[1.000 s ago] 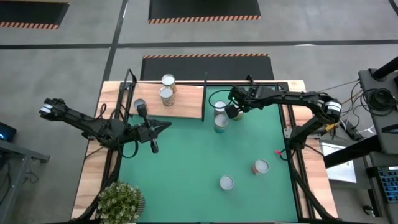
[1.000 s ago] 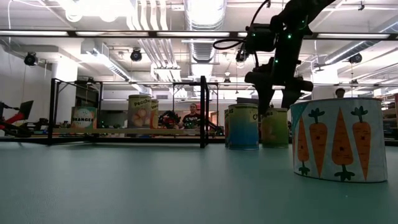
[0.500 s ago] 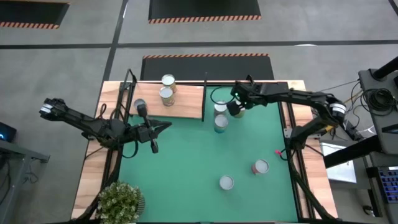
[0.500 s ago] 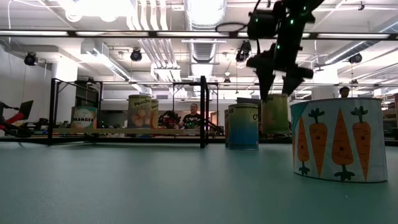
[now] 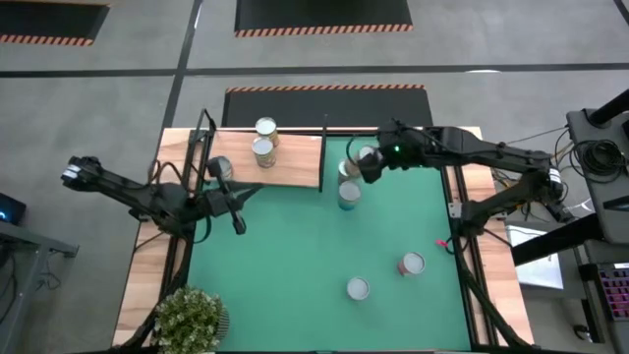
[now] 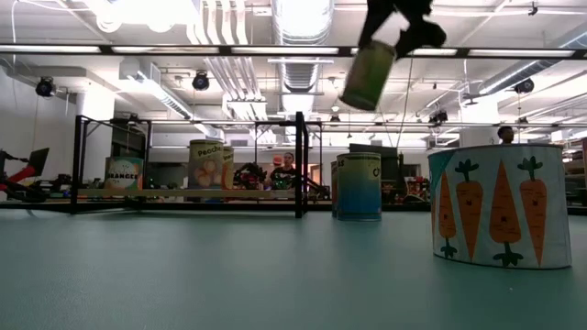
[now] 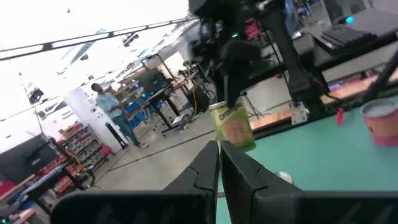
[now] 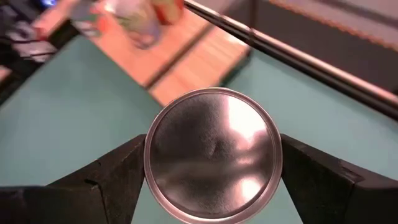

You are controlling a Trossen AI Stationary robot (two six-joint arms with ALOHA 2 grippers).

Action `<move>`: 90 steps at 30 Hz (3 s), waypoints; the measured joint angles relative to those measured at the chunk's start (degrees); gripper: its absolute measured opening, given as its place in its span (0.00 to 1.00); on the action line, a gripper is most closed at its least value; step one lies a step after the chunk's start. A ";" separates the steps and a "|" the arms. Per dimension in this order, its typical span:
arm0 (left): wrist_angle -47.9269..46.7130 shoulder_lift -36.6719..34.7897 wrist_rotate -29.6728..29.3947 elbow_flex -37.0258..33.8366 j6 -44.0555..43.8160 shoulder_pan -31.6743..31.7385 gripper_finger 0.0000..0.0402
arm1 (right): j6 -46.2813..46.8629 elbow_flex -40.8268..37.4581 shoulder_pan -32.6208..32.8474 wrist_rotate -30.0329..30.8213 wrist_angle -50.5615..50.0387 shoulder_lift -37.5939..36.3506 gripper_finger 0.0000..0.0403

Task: Pick and place cans onto a shelf
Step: Put the large canned oranges on the shelf

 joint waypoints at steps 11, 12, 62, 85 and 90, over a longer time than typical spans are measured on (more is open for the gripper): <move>0.01 -3.58 -0.44 0.00 -4.41 0.24 0.00 | -8.46 14.48 7.58 1.48 8.29 13.59 0.78; 0.01 -3.79 -0.44 0.00 -4.59 0.24 0.00 | -9.60 16.57 7.58 1.46 8.09 15.33 0.78; -0.55 -4.24 -0.40 0.00 -5.05 0.24 0.00 | -32.41 50.36 -2.72 -7.48 4.04 58.31 0.90; -2.80 -1.08 -0.44 -0.02 -10.36 0.24 0.00 | -39.34 45.15 6.73 -0.07 -5.10 41.60 0.90; -5.97 1.87 -0.44 1.64 -15.58 0.69 0.00 | -39.01 30.17 8.59 -0.02 -0.21 32.68 0.90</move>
